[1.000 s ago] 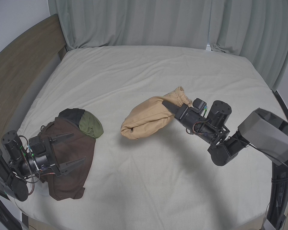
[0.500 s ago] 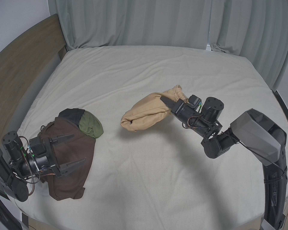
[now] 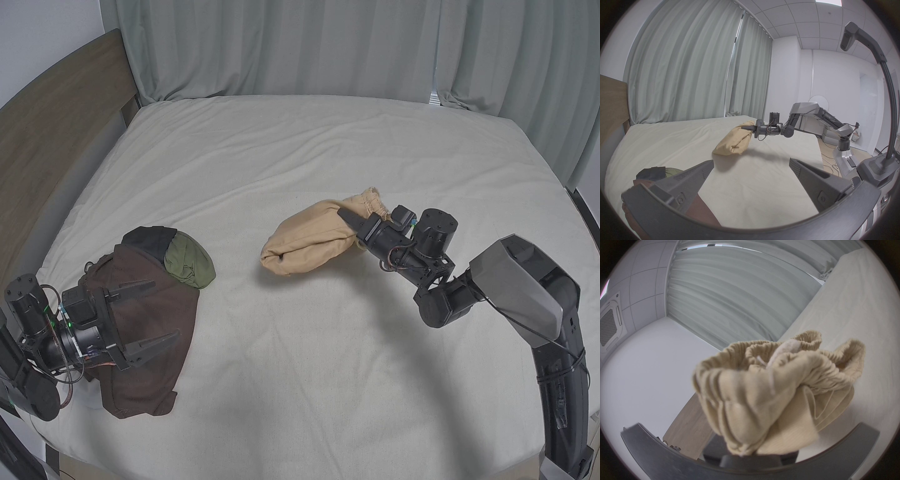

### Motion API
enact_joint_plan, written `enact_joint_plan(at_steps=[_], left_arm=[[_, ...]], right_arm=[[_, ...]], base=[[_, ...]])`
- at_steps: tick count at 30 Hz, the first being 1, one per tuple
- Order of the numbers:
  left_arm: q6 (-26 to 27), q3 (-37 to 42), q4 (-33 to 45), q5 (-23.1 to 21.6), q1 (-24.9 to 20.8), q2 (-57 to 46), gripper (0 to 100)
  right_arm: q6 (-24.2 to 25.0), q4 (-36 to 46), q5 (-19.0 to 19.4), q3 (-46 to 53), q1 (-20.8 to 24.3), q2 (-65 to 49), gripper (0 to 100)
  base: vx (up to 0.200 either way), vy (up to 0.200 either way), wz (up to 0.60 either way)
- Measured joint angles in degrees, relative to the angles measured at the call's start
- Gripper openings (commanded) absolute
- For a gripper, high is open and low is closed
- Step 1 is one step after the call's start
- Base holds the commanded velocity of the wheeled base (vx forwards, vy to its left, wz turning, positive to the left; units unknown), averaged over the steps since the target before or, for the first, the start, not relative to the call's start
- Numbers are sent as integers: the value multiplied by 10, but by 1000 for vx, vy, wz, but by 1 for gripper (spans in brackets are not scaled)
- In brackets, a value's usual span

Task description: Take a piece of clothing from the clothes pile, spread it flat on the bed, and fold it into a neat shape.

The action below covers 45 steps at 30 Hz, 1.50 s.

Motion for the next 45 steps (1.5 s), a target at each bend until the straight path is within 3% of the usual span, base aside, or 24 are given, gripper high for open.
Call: enact_joint_plan(at_steps=[6,18,26,27,36,45], left_arm=[[0,-1,0,0,2,0,100],[0,0,0,0,1,1,100],[0,3,0,0,1,1,100],[1,3,0,0,0,1,100],[0,3,0,-5,0,1,100],[0,2,0,-6,0,1,100]], right_arm=[[0,-12,-1,19,-3,32,0],[-2,-121,-3,174,2,39,0],[-2,-154,-5,194,2,65,0],[-2,-154,-5,195,2,68,100],[-3,-166,-4,208,2,71,100],[-13,-174,-5,339,15,26,100]], base=[[0,0,0],[0,0,0],[0,0,0],[0,0,0],[0,0,0],[0,0,0]])
